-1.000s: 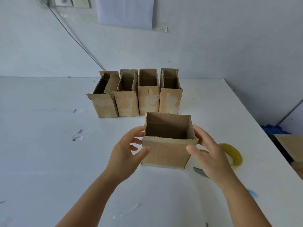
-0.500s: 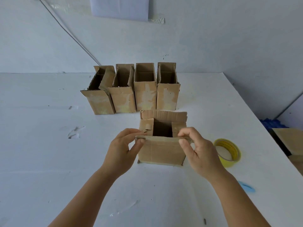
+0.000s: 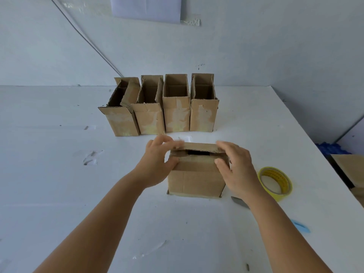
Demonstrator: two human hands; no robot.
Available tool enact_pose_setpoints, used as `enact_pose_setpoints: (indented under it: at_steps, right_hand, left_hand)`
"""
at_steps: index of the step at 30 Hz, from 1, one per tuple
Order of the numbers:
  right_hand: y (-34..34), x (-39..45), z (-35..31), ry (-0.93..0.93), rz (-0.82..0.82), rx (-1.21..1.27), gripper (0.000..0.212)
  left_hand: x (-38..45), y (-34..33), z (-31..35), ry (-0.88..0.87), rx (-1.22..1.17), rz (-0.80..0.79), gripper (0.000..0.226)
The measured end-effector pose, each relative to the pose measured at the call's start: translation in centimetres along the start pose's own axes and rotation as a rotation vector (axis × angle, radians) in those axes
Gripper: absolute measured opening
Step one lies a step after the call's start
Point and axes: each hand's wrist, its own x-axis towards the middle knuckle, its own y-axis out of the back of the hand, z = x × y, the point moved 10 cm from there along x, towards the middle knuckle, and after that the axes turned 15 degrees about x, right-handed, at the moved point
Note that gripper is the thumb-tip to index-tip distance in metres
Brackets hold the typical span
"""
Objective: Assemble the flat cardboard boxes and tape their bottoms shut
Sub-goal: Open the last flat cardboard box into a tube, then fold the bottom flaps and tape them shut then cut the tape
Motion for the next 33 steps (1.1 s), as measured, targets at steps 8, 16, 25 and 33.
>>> enact_pose_setpoints:
  at_steps: [8, 16, 25, 33]
  right_hand:
    - [-0.4, -0.3, -0.2, 0.059, 0.01, -0.063, 0.041]
    - [1.3, -1.9, 2.7, -0.216, 0.047, 0.284, 0.046]
    - [5.6, -6.8, 12.8, -0.601, 0.035, -0.275, 0.057]
    - [6.9, -7.7, 15.5, -0.599, 0.131, -0.287, 0.048]
  left_hand:
    - [0.0, -2.5, 5.0, -0.222, 0.565, -0.119, 0.069]
    - [-0.5, -5.1, 7.0, -0.196, 0.686, -0.09, 0.06]
    - [-0.7, -5.3, 7.0, -0.199, 0.658, -0.078, 0.059]
    - [-0.7, -5.2, 6.6, -0.196, 0.596, -0.071, 0.062]
